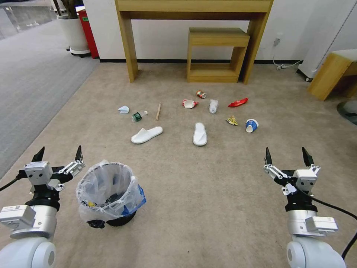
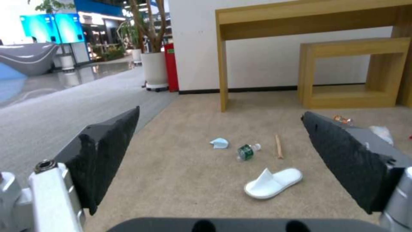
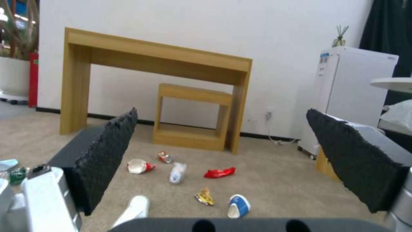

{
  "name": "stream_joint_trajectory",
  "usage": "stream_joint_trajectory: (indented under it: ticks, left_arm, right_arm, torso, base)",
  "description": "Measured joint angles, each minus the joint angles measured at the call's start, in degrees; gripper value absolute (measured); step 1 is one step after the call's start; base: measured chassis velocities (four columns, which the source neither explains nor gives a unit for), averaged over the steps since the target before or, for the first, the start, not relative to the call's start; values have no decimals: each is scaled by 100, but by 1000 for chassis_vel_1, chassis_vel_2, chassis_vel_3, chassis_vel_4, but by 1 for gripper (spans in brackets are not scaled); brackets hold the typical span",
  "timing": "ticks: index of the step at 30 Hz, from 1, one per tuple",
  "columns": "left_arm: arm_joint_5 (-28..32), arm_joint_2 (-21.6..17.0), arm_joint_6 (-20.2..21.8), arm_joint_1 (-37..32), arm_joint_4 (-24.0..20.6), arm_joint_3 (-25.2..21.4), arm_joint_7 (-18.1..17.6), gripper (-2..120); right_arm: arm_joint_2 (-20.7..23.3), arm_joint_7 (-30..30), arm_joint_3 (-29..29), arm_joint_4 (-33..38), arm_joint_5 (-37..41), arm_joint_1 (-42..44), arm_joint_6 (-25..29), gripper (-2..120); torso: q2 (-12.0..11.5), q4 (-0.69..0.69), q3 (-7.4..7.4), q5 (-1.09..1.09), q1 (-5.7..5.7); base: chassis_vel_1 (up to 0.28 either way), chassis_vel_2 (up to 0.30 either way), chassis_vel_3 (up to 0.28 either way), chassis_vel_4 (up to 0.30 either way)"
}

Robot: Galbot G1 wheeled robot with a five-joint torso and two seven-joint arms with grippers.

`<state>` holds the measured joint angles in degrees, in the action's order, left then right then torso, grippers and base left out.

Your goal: Pick up the trash bin and place the garbage on the floor into it.

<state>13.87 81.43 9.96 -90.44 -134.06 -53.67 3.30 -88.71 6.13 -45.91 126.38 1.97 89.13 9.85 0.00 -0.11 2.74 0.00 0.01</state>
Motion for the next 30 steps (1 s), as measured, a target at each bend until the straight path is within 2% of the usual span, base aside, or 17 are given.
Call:
stream_joint_trajectory:
  ticks: [22, 30]
  left_arm:
    - [-119, 103, -30, -2, 15, 102, 129, 100]
    - [-156, 111, -31, -21, -5, 112, 146, 100]
  right_arm:
    - [87, -56, -41, -88, -31, -78, 5, 100]
    - [101, -85, -40, -104, -12, -86, 33, 100]
  torso:
    - [0, 0, 0, 0, 0]
    - [0, 0, 0, -1, 0]
  base:
    - [0, 0, 0, 0]
    - [87, 79, -102, -90]
